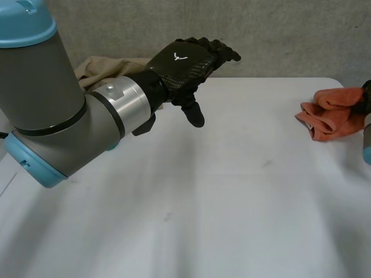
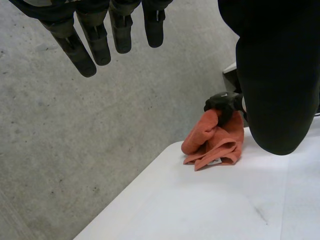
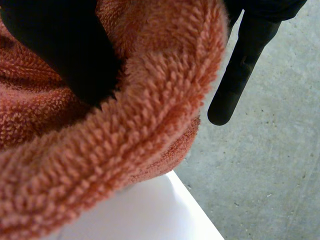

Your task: Fold the laundry.

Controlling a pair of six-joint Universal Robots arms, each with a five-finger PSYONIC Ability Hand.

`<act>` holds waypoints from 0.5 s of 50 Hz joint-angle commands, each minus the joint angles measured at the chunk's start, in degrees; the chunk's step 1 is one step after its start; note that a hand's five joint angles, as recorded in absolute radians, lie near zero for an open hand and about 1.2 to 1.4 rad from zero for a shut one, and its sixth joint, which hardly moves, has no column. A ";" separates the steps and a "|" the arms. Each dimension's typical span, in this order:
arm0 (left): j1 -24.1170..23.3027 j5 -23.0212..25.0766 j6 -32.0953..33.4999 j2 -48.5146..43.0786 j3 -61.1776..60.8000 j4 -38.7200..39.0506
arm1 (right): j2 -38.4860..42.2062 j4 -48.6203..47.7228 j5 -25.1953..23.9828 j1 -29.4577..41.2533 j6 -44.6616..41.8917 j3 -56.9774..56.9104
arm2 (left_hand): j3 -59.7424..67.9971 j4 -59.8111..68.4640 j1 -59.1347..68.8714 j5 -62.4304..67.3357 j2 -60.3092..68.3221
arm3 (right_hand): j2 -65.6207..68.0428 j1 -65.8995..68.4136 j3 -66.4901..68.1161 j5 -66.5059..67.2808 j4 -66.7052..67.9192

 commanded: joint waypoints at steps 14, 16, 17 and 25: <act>1.02 0.10 -0.16 0.82 -2.42 -0.76 | -2.27 1.96 -15.73 -8.88 -6.13 3.92 | -2.02 -1.44 -0.98 -2.73 -1.64 | -52.40 -42.50 -53.90 -54.54 -58.39; 1.37 0.10 -0.33 1.08 -2.78 -0.76 | -2.01 1.96 -16.61 -9.67 -11.05 3.65 | -2.02 -1.44 -0.98 -2.73 -1.64 | -52.40 -42.50 -53.90 -54.54 -58.39; 1.37 0.10 -0.33 1.17 -2.86 -0.76 | -2.01 1.96 -16.88 -9.84 -12.80 3.74 | -2.02 -1.44 -0.98 -2.73 -1.64 | -52.40 -42.50 -53.90 -54.54 -58.39; 1.54 0.27 -0.42 1.44 -3.30 -0.67 | -3.85 4.59 -17.85 -9.76 -21.17 6.55 | -2.02 -1.44 -0.98 -2.73 -1.64 | -52.40 -42.50 -53.90 -54.54 -58.39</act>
